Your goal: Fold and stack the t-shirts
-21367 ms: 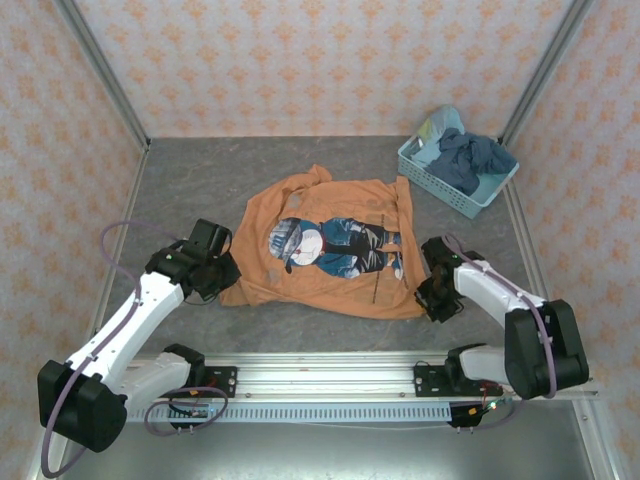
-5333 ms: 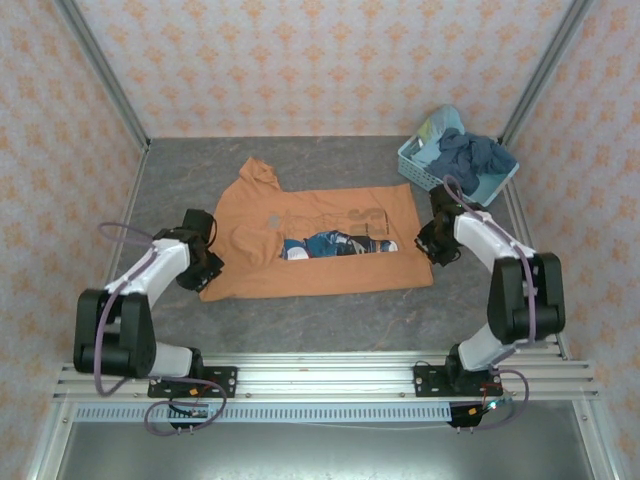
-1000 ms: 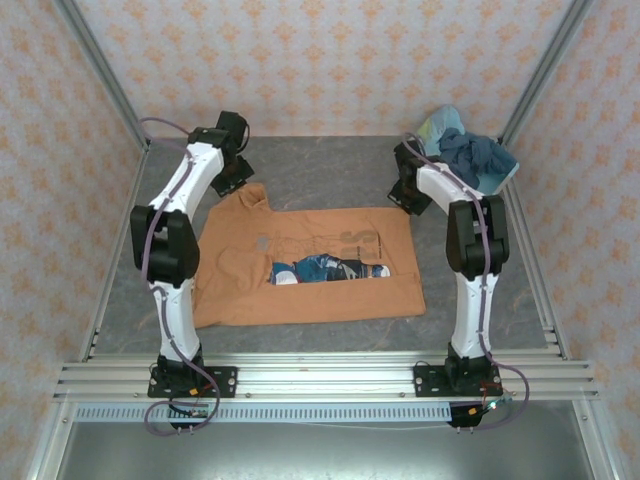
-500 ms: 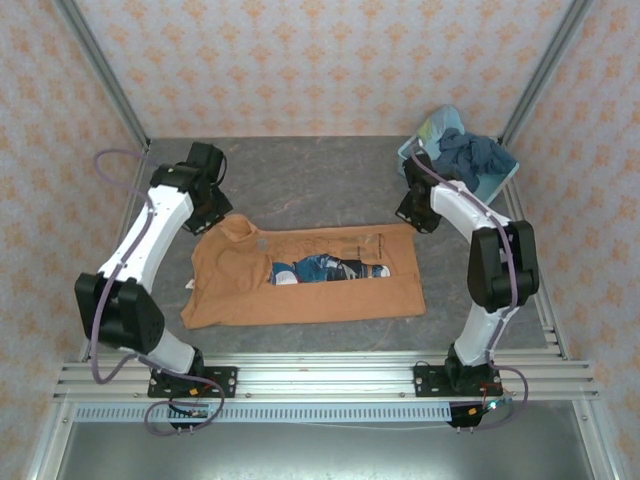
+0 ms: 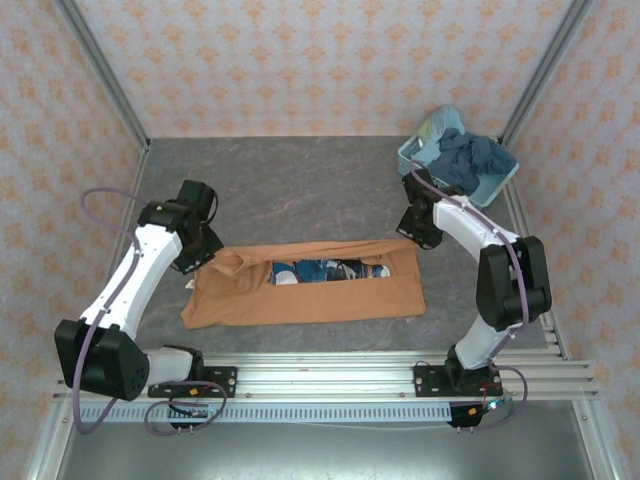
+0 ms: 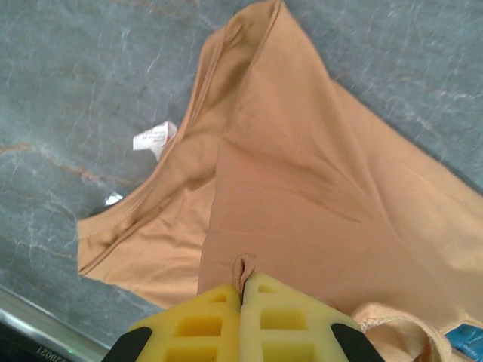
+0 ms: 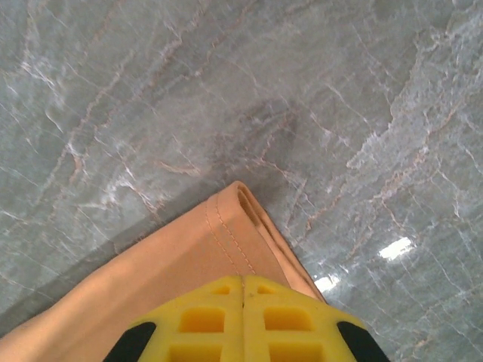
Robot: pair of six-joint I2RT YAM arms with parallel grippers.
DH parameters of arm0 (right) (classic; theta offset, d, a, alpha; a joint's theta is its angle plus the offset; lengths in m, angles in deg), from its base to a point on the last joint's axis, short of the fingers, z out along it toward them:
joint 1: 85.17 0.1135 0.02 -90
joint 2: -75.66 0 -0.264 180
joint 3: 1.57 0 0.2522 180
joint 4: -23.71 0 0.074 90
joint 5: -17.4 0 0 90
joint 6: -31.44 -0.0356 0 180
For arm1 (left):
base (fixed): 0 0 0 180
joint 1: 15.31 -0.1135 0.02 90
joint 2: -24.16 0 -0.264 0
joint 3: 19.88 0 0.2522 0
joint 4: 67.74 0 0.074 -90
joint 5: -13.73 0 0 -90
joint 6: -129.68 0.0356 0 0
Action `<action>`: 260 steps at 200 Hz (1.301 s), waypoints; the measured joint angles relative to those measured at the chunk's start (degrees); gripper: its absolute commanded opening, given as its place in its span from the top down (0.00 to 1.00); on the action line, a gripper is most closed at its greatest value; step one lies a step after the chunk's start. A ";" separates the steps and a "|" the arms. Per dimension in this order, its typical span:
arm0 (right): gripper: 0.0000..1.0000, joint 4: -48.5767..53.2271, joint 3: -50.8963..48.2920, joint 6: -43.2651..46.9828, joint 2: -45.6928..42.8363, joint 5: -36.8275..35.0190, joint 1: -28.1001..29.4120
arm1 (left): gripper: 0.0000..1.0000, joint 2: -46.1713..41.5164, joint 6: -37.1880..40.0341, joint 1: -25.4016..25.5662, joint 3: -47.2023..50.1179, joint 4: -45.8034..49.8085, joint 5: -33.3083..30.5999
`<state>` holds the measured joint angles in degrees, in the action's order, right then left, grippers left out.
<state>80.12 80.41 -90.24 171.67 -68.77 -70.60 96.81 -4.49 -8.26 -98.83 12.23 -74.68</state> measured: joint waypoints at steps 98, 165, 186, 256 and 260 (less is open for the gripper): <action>1.00 0.52 -7.41 -1.25 -4.68 -0.24 1.42 | 1.00 -3.28 -1.01 3.85 10.97 0.81 2.25; 0.76 1.05 -11.39 -2.91 -7.45 -0.24 1.53 | 1.00 -5.29 -2.32 5.31 14.43 0.76 2.29; 0.75 1.70 -12.55 -3.17 -9.38 -0.48 1.53 | 0.93 -5.75 -2.78 5.35 16.92 0.44 2.73; 0.77 2.73 -12.76 -3.91 -13.60 -0.46 1.60 | 0.52 -9.62 -5.53 5.33 13.03 2.32 1.97; 0.78 2.62 -12.76 -4.07 -13.60 -0.24 1.66 | 0.54 -9.22 -5.53 5.22 12.39 2.23 1.99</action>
<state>82.75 67.65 -94.31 158.07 -69.01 -68.94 87.58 -10.01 -3.04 -86.44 14.46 -72.69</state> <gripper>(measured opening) 0.237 0.496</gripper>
